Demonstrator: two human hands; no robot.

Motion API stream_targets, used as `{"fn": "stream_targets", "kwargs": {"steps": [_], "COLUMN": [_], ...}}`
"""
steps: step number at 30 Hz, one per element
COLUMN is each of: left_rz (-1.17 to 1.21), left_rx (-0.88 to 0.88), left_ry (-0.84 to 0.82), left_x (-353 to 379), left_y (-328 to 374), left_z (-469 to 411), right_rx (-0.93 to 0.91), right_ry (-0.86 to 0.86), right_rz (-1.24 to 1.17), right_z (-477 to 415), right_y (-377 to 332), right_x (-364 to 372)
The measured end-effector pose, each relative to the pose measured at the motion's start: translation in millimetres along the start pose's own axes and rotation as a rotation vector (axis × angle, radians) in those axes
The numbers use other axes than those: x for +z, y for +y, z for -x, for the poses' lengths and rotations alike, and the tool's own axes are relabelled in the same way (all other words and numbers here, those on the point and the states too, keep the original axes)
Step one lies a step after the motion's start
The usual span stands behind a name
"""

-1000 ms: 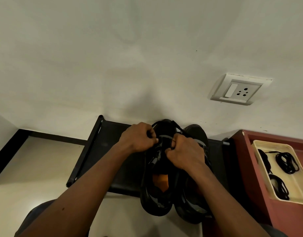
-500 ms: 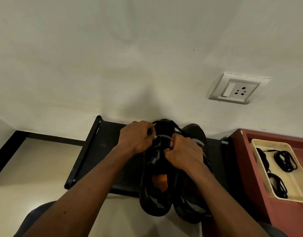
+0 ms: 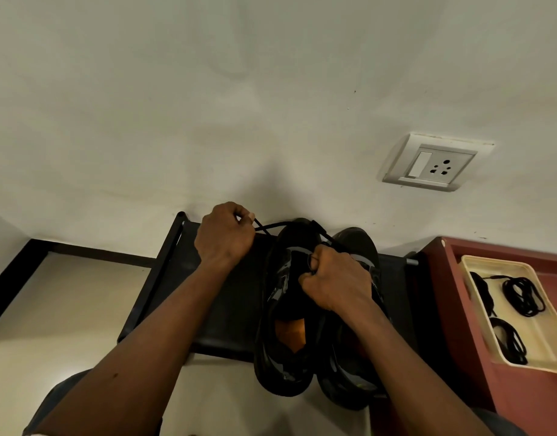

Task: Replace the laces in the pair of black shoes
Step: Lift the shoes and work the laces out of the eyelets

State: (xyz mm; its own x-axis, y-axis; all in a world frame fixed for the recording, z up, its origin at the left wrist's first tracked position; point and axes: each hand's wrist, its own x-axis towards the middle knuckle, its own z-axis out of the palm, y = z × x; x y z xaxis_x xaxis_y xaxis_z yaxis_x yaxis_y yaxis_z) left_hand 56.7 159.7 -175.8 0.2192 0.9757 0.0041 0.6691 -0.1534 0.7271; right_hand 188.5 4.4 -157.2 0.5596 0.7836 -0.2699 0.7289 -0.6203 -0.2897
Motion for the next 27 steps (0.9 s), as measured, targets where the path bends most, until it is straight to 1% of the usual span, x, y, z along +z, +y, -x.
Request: {"fn": "stream_targets", "kwargs": {"steps": [2,6,8,10,16,18,23,27], "left_rz": [0.034,0.163,0.108,-0.038,-0.24,-0.278,-0.217,-0.12], "left_rx": [0.027,0.122,0.221,0.336,0.495,0.514,0.437,0.368], "left_ry": [-0.062,-0.349,-0.495,-0.557,-0.433,-0.416,-0.434,-0.407], "left_x": [4.9,6.7,6.3,8.9,8.0,9.2,16.9,19.3], "left_y": [-1.7,-2.1,-1.1,0.9,5.5,5.1,2.2,0.2], "left_z": [1.4,2.9,6.2,11.1,18.1,18.9,19.6,16.1], "right_rx": [0.001,-0.005,0.0,0.012,0.007,-0.008,-0.083,-0.078], "right_ry": [0.007,0.044,0.051,0.049,0.03,0.033,-0.019,-0.025], "right_rz": [-0.006,-0.041,-0.067,-0.076,-0.087,-0.091,-0.085,-0.078], "right_z": [1.0,3.6,4.1,4.0,3.6,4.0,5.1,3.9], "right_y": [1.6,3.7,2.1,0.8,3.6,4.4,6.1,6.0], "right_x": [-0.1,-0.3,-1.0,-1.8,-2.9,-1.7,1.6,0.4]}}
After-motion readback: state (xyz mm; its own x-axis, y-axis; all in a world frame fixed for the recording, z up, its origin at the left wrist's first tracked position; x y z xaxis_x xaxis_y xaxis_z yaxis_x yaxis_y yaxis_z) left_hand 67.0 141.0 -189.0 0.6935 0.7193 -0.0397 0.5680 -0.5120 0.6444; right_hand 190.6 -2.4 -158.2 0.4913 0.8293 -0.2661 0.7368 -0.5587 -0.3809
